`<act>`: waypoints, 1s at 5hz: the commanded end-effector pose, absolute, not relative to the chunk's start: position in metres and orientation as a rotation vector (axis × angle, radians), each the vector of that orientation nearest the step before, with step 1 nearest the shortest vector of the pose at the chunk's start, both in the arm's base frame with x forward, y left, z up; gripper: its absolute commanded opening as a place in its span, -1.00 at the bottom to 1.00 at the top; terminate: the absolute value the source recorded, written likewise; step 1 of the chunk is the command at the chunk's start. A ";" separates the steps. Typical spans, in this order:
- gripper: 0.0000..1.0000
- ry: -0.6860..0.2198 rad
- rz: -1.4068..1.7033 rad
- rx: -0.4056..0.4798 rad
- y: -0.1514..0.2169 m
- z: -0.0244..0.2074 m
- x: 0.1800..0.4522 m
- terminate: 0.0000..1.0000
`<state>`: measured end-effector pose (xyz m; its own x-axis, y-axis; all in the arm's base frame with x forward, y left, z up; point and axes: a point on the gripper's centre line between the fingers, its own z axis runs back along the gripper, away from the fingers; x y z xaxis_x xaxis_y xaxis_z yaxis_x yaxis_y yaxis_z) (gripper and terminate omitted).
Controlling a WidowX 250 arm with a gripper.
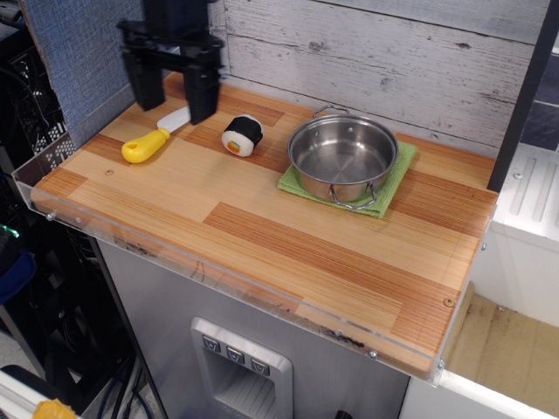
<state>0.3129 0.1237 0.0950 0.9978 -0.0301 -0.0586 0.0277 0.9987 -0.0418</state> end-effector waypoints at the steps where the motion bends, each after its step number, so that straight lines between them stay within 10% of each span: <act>1: 1.00 -0.038 0.064 0.043 0.189 0.084 0.311 -1.00; 5: 1.00 -0.034 0.016 0.110 0.213 0.026 0.343 -1.00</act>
